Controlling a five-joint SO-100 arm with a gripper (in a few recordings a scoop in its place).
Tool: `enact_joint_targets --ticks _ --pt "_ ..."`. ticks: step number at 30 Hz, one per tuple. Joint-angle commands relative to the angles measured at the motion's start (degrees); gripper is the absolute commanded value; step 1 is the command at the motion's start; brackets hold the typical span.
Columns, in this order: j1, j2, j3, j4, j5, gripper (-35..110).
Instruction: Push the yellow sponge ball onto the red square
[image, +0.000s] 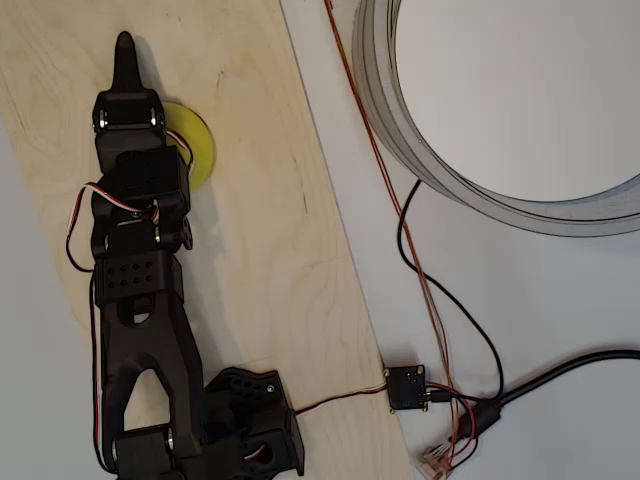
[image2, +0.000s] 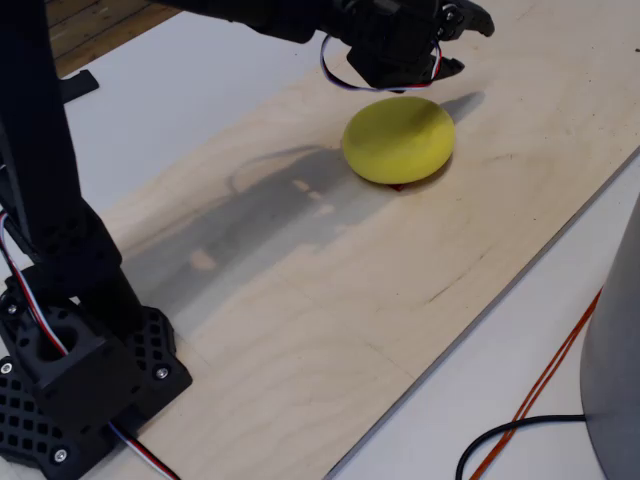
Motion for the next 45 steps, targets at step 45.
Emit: enact_joint_targets --ticks 45 --pt "-5.2 43.5 23.0 -22.8 -22.9 39"
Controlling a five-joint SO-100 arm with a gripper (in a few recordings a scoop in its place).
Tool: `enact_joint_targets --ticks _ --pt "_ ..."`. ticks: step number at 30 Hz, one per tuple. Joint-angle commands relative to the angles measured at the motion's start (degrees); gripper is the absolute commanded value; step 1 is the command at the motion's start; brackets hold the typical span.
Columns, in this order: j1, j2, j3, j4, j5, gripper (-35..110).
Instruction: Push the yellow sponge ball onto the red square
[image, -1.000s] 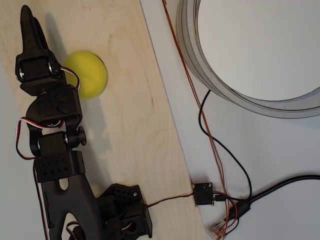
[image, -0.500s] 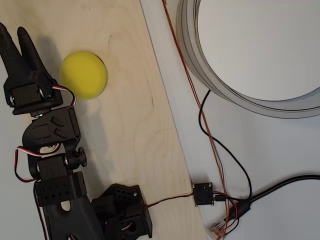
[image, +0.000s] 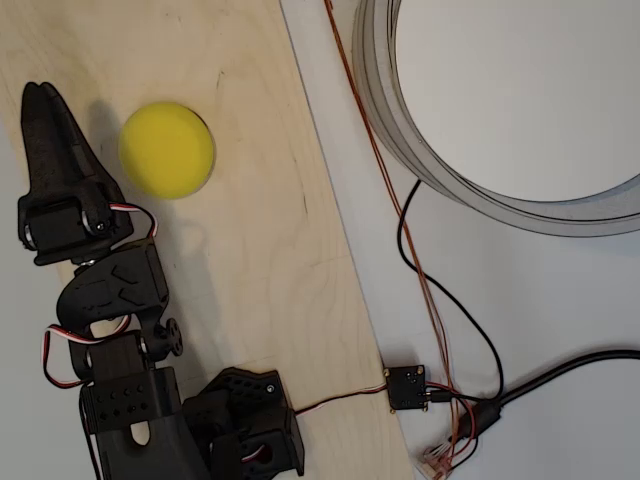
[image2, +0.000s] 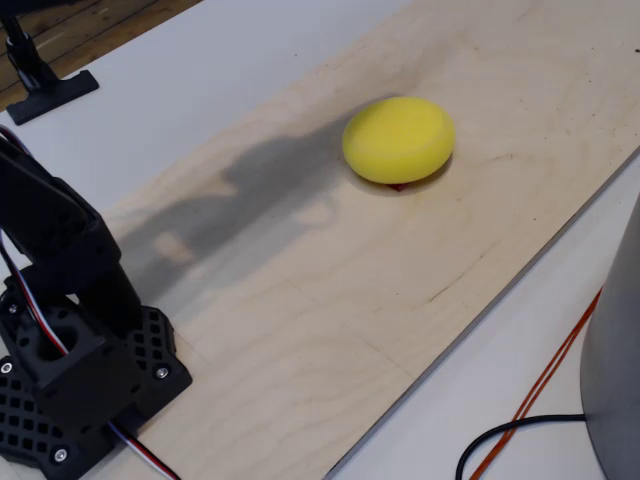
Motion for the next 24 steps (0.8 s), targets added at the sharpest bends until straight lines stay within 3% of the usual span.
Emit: enact_joint_targets --ticks 1,6,7,9,10,22,24 --pt "-0.4 4.0 0.9 -2.8 -2.0 40" --pt "-0.1 6.6 1.2 -2.5 -2.5 35" --pt "-0.2 7.4 1.3 -2.6 -1.7 28" --pt "0.4 8.2 0.9 -2.7 0.8 1" --pt "0.8 7.8 0.2 -2.2 0.8 0" --pt "3.2 5.5 -0.9 -0.2 8.0 0" --pt "1.8 6.2 -0.1 -0.3 5.7 24"
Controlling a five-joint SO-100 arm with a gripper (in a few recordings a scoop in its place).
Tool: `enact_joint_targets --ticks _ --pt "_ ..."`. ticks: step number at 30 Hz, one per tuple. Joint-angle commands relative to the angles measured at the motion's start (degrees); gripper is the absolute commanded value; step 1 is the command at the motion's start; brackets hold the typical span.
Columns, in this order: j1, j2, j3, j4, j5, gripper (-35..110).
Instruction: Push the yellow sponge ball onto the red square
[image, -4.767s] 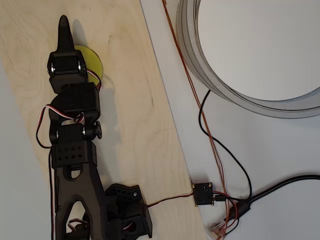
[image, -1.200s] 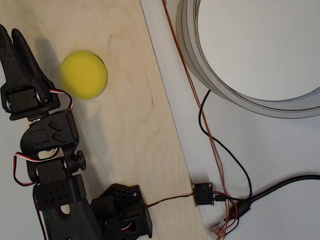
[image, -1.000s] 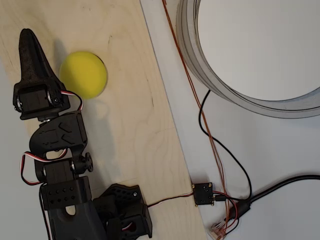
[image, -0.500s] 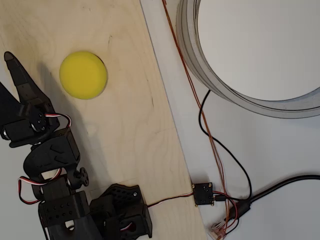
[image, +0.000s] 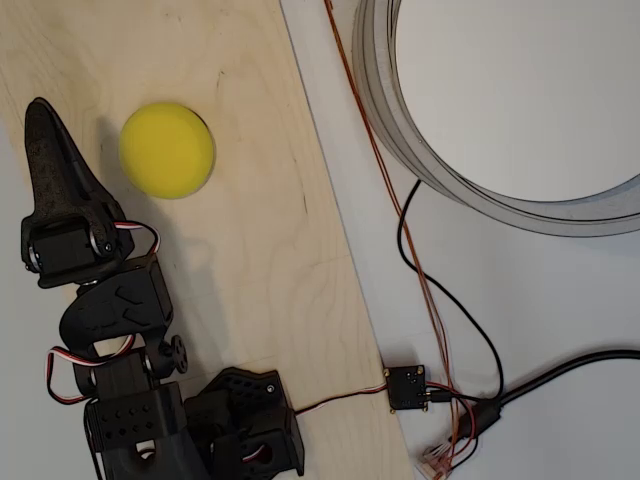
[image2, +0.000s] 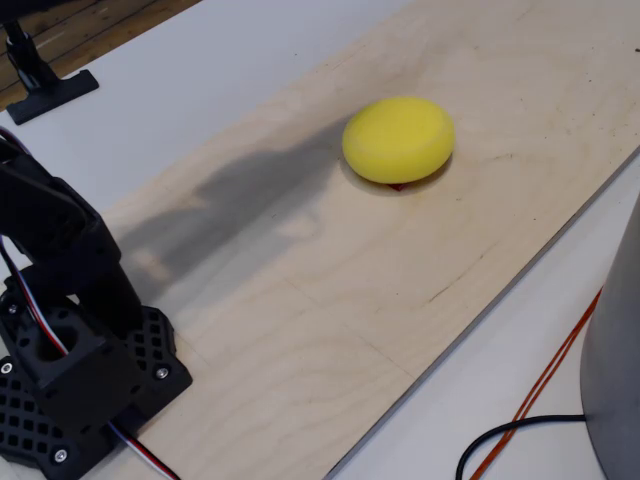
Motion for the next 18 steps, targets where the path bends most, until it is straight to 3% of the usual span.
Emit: enact_joint_targets --ticks 1,4,11,13,16,18 --pt "-0.8 2.3 -0.2 -0.5 -3.6 31" --pt "-1.9 3.6 1.4 -0.1 -5.3 37" --pt "-2.0 5.3 0.8 1.8 -7.6 37" --pt "-2.0 6.2 0.8 1.8 -7.9 31" --pt "-1.5 7.1 -1.2 2.1 -6.5 0" --pt "-0.1 5.9 -4.6 6.9 -5.9 -1"
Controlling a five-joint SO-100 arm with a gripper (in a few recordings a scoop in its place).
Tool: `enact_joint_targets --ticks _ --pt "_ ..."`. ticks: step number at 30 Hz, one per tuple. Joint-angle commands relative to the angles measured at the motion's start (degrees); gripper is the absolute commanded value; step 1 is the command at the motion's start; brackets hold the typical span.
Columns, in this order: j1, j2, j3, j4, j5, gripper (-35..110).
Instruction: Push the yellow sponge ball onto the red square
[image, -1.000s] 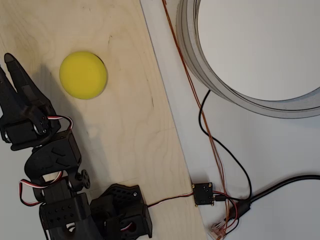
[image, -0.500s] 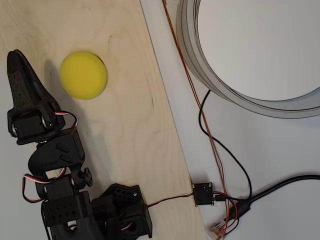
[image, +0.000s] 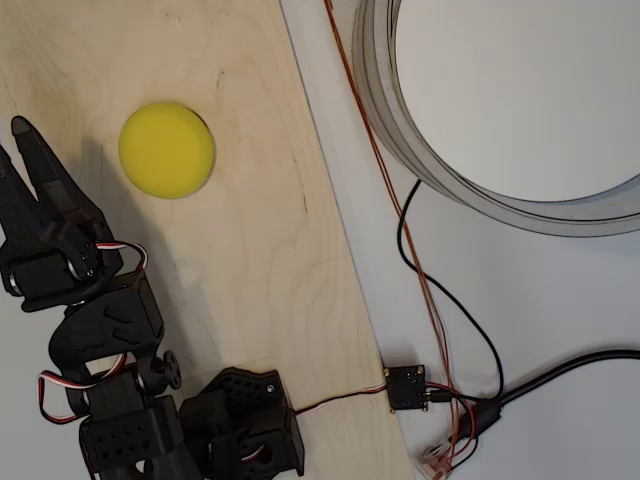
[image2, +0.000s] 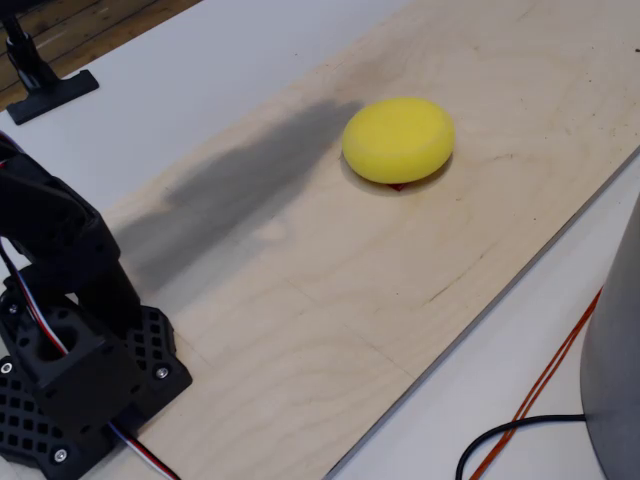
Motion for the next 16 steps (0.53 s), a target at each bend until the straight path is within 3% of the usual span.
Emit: enact_joint_targets --ticks 1,16 --pt "2.5 0.4 -5.4 5.4 1.8 -1" --pt "3.6 -1.0 -5.1 7.2 8.1 -1"
